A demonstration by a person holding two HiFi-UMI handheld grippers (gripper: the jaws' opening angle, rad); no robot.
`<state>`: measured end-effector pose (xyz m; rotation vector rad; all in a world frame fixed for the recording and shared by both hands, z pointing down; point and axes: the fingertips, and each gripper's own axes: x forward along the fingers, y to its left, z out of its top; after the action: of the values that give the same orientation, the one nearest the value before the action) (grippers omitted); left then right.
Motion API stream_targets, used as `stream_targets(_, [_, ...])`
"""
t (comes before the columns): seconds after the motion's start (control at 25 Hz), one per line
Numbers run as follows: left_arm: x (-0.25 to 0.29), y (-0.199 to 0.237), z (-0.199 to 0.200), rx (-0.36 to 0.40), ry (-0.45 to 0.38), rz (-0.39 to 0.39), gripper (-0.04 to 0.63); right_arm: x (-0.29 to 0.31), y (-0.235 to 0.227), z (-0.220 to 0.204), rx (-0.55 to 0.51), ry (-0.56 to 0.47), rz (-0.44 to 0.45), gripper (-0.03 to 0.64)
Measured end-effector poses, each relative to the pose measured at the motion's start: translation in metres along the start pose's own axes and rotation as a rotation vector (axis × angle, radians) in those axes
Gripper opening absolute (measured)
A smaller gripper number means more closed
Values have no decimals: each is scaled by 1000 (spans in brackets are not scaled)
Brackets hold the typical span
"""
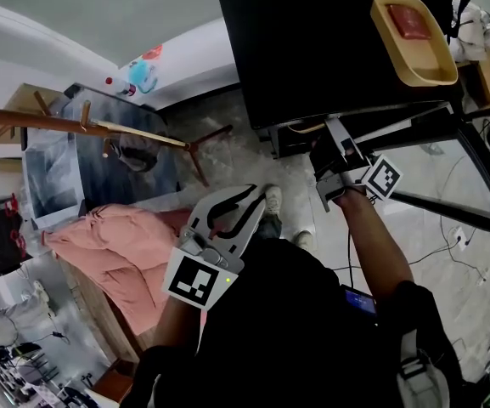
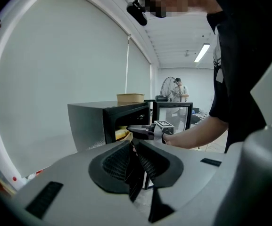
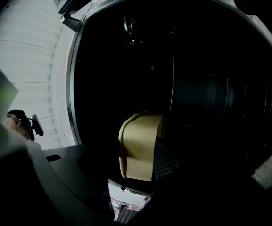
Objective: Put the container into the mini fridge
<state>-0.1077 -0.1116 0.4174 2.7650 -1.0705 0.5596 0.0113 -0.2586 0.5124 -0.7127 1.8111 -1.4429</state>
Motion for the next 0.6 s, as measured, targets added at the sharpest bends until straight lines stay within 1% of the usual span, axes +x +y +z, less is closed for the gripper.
stream_targets(0.2, [1, 8, -5, -20, 6, 16, 69, 14, -7, 2, 8, -17, -9, 227])
stream_targets(0.4, [2, 8, -7, -37, 6, 16, 69, 22, -12, 3, -1, -24, -23, 227])
stream_targets(0.6, [-1, 2, -9, -45, 7, 9, 69, 24, -18, 1, 23, -33, -6, 229])
